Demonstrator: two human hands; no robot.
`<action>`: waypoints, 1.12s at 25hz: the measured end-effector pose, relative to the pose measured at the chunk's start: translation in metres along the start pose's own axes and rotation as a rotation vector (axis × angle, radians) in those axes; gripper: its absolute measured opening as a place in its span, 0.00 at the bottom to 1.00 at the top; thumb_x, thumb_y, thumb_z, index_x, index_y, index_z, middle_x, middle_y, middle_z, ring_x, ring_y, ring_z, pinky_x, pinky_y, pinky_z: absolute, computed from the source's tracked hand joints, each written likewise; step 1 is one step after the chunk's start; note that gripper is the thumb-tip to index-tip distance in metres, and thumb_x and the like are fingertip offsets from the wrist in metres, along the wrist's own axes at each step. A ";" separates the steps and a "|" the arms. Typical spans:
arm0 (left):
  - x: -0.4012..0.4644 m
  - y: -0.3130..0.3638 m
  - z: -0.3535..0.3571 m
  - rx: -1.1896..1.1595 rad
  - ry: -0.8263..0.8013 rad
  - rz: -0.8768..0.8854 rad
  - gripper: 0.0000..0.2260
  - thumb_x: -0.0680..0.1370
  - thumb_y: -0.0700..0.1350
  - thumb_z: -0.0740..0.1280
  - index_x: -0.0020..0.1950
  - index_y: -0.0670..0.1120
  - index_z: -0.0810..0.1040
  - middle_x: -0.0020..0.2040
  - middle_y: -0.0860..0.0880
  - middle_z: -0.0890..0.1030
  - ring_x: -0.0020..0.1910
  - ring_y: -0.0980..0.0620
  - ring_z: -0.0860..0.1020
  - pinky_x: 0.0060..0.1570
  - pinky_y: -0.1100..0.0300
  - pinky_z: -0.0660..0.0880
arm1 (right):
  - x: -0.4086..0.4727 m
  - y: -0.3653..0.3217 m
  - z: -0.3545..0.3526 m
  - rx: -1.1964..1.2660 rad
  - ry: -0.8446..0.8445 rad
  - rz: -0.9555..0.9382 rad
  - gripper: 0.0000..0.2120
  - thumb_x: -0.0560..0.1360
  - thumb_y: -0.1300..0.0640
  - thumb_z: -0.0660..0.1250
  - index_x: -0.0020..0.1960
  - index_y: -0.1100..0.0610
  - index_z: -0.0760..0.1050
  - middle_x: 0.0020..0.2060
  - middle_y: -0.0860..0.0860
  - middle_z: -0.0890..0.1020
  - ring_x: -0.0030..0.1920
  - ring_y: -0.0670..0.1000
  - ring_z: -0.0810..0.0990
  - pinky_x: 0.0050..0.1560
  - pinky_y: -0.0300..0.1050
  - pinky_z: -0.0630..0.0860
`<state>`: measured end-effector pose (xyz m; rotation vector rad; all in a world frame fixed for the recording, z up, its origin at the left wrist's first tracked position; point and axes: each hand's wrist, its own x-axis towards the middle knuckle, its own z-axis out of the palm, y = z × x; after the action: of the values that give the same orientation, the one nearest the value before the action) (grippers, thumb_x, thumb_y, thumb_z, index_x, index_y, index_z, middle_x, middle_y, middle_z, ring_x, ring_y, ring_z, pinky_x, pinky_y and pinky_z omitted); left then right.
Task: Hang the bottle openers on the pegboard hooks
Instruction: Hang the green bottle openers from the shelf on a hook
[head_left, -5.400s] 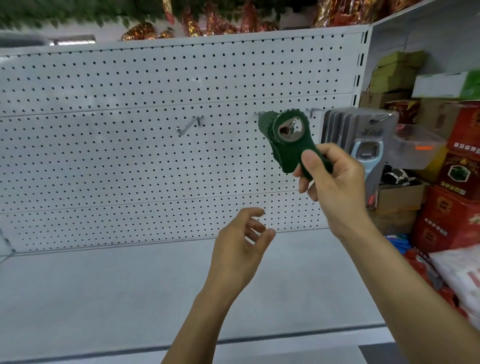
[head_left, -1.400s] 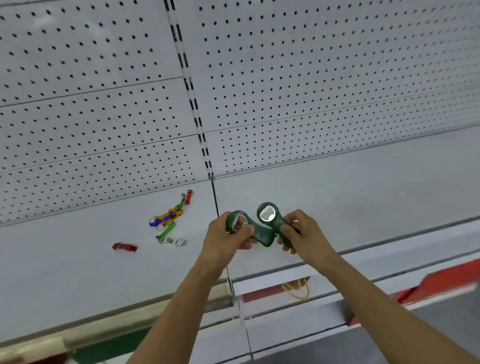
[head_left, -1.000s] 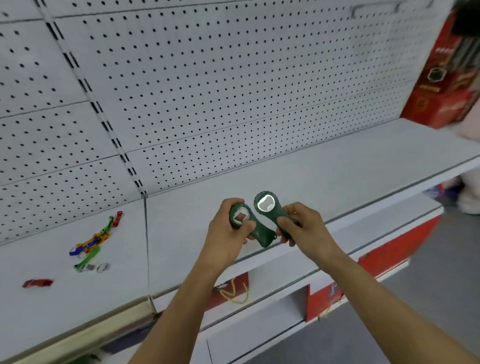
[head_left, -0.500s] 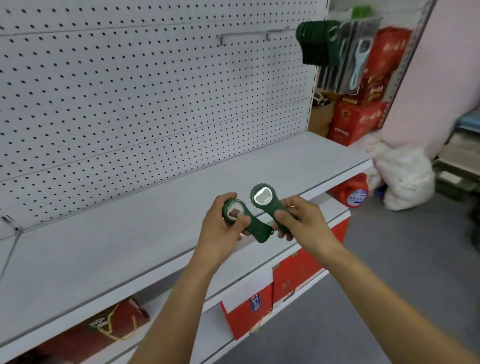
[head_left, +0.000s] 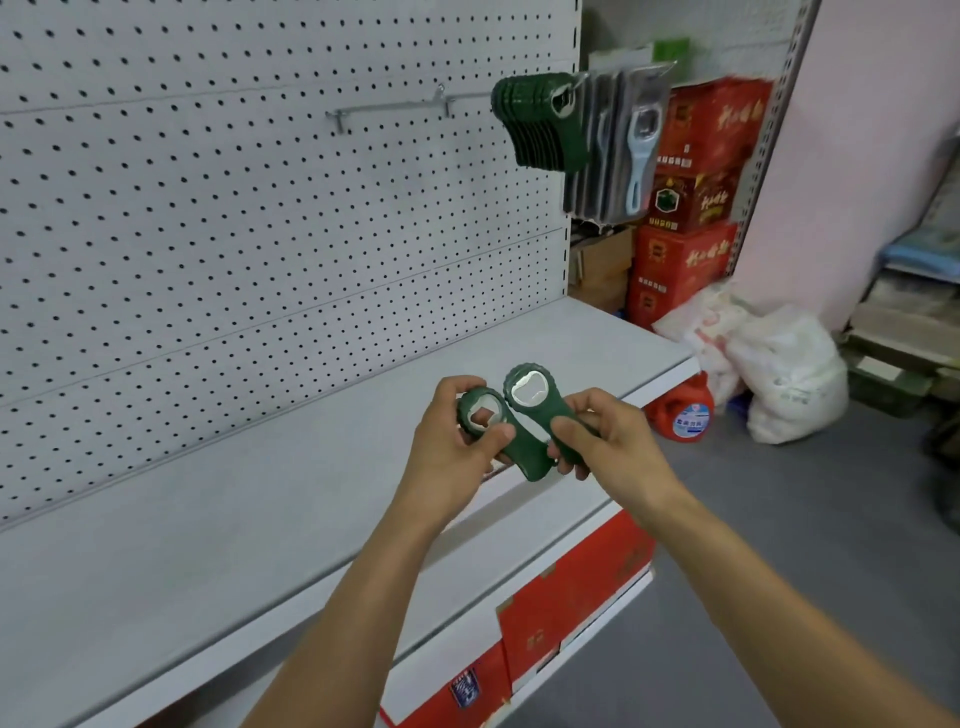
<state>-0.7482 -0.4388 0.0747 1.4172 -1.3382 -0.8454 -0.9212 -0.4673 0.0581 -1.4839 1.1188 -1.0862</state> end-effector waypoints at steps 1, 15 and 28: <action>0.014 0.003 0.008 -0.005 0.005 0.007 0.18 0.75 0.39 0.70 0.59 0.54 0.70 0.47 0.46 0.78 0.40 0.49 0.83 0.33 0.67 0.75 | 0.014 0.001 -0.009 0.002 0.000 -0.011 0.04 0.79 0.63 0.63 0.48 0.56 0.74 0.31 0.52 0.82 0.31 0.50 0.77 0.33 0.44 0.71; 0.167 0.076 0.068 -0.051 0.147 0.167 0.19 0.75 0.37 0.70 0.62 0.52 0.72 0.45 0.51 0.78 0.30 0.58 0.80 0.34 0.63 0.75 | 0.196 -0.072 -0.101 0.114 0.076 -0.351 0.04 0.79 0.59 0.63 0.46 0.56 0.73 0.32 0.54 0.82 0.31 0.52 0.78 0.32 0.46 0.72; 0.181 0.120 0.074 -0.082 0.403 0.190 0.19 0.75 0.35 0.69 0.62 0.50 0.72 0.46 0.49 0.77 0.29 0.58 0.80 0.31 0.67 0.75 | 0.282 -0.128 -0.109 0.146 -0.020 -0.439 0.03 0.79 0.60 0.62 0.47 0.58 0.71 0.32 0.55 0.80 0.27 0.45 0.75 0.25 0.34 0.70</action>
<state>-0.8265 -0.6204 0.1916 1.2896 -1.0937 -0.4538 -0.9576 -0.7449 0.2304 -1.6602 0.6945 -1.4141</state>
